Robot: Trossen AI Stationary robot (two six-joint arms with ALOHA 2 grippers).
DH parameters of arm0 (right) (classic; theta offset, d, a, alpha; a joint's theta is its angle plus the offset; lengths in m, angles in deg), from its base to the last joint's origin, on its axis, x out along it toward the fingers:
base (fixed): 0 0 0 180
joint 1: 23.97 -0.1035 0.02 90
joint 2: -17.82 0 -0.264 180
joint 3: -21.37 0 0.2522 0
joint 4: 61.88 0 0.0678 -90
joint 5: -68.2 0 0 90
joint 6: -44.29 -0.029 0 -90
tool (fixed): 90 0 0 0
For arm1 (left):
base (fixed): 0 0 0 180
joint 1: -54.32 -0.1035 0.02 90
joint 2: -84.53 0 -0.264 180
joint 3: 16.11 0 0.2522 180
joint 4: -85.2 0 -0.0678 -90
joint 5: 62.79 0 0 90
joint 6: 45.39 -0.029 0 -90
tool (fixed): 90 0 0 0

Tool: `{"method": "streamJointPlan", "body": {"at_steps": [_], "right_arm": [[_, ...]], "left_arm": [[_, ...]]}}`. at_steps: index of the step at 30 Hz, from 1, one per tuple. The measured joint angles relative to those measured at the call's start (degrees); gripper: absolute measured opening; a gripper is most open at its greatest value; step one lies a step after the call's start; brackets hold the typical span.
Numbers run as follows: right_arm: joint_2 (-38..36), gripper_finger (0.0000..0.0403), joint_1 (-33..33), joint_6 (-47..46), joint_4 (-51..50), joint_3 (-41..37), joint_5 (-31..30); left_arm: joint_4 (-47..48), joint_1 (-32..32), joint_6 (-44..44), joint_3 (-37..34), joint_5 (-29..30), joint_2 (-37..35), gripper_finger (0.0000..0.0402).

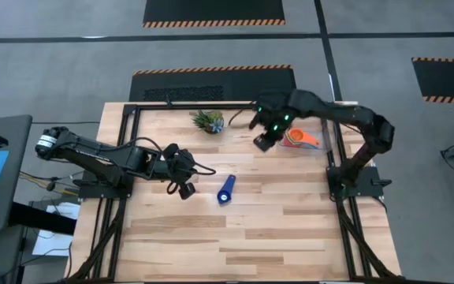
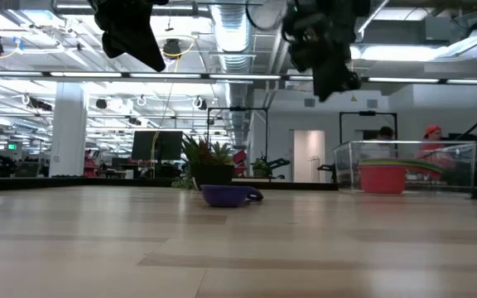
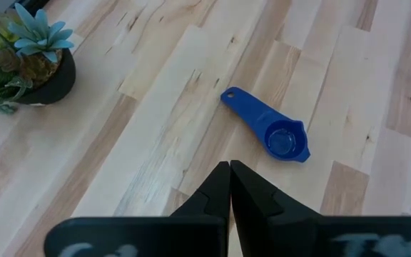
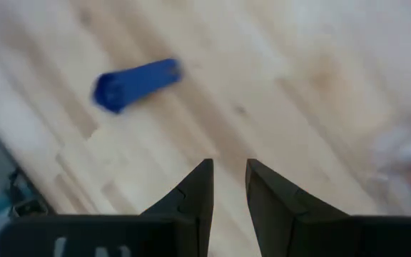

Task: Nest measuring cups in basket
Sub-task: Stack the dark blue measuring cup into the orange measuring cup in the transparent bin

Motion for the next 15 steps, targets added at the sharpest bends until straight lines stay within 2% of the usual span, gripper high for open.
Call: {"method": "streamJointPlan", "body": {"at_steps": [3,7,15], "right_arm": [[0.29,0.0107,-6.19,-0.02,3.77,-0.01,-0.46],[0.94,0.0107,-14.34,0.33,9.75,-0.18,-4.38],[1.66,0.0107,-27.77,6.91,25.63,-2.98,-11.27]], "left_arm": [[0.00,0.02,0.13,0.00,-0.20,0.00,0.0000],[0.01,0.01,0.31,0.00,-1.67,0.00,0.0000],[0.09,-0.01,0.26,0.00,-3.12,0.00,0.0000]]}}
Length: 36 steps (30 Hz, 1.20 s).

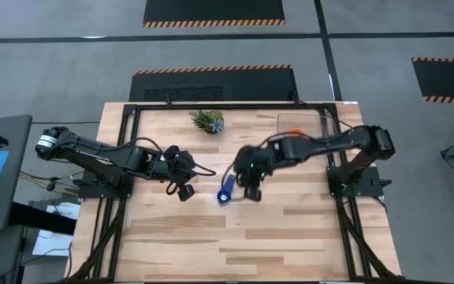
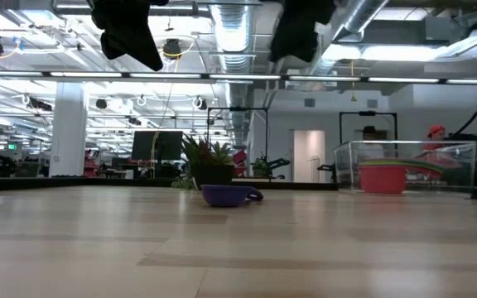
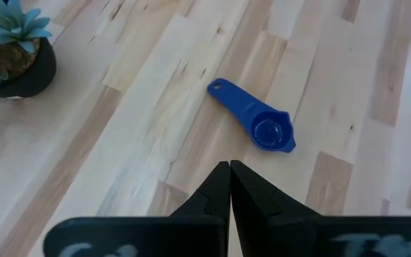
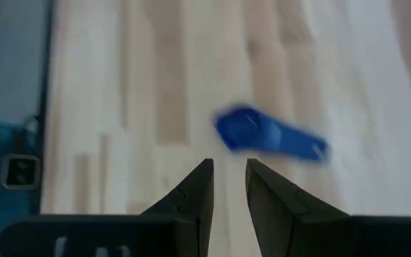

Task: Nest measuring cups in basket
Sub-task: Stack the dark blue measuring cup into the orange measuring cup in the transparent bin

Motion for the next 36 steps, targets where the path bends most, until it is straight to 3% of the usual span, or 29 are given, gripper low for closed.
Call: {"method": "streamJointPlan", "body": {"at_steps": [6,17,28,36], "right_arm": [[5.54,0.0107,-6.25,5.46,10.61,-0.12,-0.76],[14.04,0.0107,-8.88,12.05,11.97,-0.12,-0.80],[17.00,0.0107,-5.24,21.39,12.35,5.51,-1.64],[20.54,0.0129,-2.55,18.62,8.93,5.51,-2.85]], "left_arm": [[2.70,0.02,1.62,0.04,1.13,0.02,0.0000],[7.50,2.32,5.57,0.07,12.47,-6.38,0.0000],[8.26,5.18,5.52,0.04,12.21,-10.51,0.0000],[8.44,5.31,5.38,0.04,7.59,-10.38,0.0000]]}}
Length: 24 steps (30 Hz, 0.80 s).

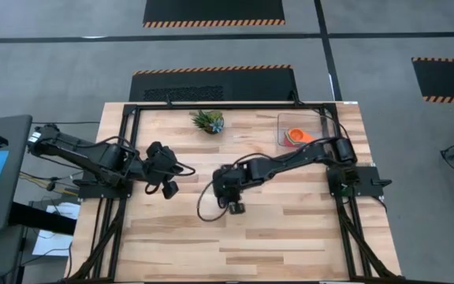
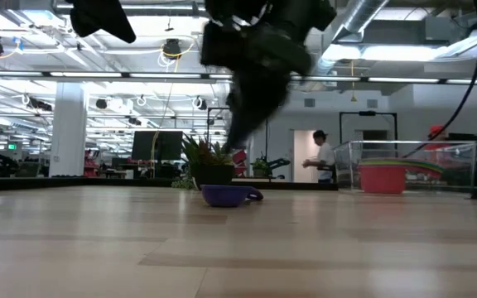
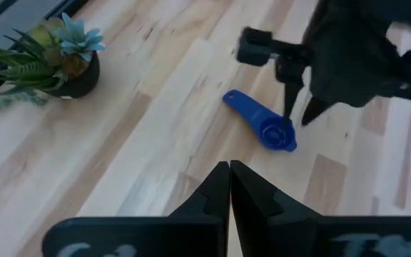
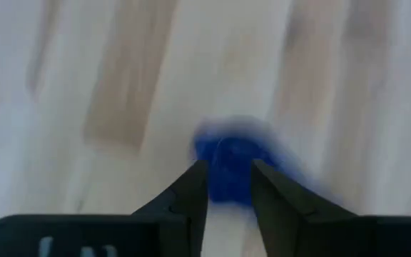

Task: Nest measuring cups in basket
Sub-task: Stack the dark blue measuring cup into the orange measuring cup in the transparent bin

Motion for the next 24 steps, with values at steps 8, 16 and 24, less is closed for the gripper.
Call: {"method": "streamJointPlan", "body": {"at_steps": [8,16,24], "right_arm": [[4.00,0.0197,-1.97,-0.08,-1.19,0.53,-0.93],[6.17,0.0195,-1.99,1.00,-1.66,0.57,-0.86],[5.86,0.0163,-0.86,0.94,-1.04,0.25,-0.82]], "left_arm": [[0.88,0.00,-0.20,0.00,0.00,0.02,0.0000],[1.27,0.00,0.02,-0.02,-0.02,0.02,0.0000],[1.29,0.00,-0.01,-0.02,0.00,0.01,0.0000]]}}
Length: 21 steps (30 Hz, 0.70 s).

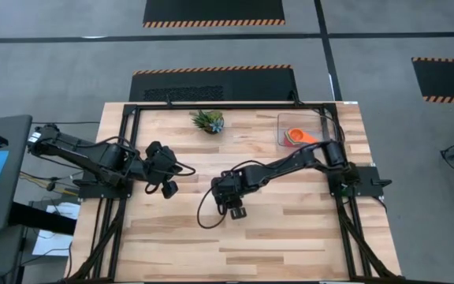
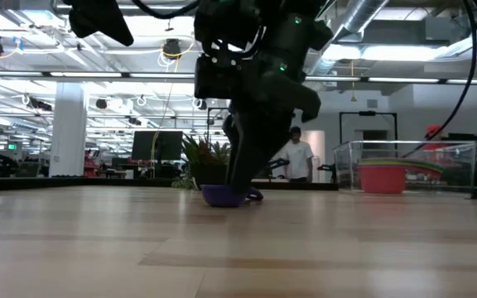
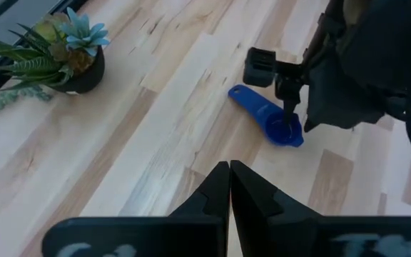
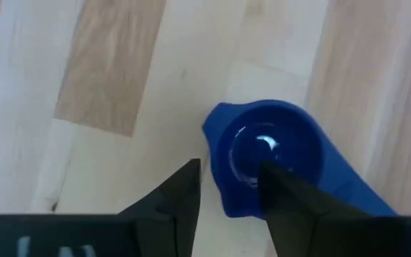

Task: Nest measuring cups in basket
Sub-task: Stack the dark blue measuring cup into the orange measuring cup in the transparent bin

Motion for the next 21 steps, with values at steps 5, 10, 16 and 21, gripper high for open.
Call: {"method": "streamJointPlan", "body": {"at_steps": [5,10,16,21], "right_arm": [[1.91,0.0154,0.43,-0.38,0.19,0.09,-0.15],[3.28,0.0152,0.25,-1.47,0.77,0.50,-0.09],[3.30,0.0101,0.36,-5.67,1.88,0.34,0.06],[3.32,0.0015,1.58,-11.30,-3.39,3.24,-0.03]], "left_arm": [[0.02,0.00,0.00,0.00,0.02,-0.01,0.0000],[0.61,0.00,0.00,0.00,0.01,-0.01,0.0000],[0.72,0.00,-0.24,0.00,0.04,-0.01,0.0000],[0.72,0.00,-0.24,0.00,0.06,-0.01,0.0000]]}}
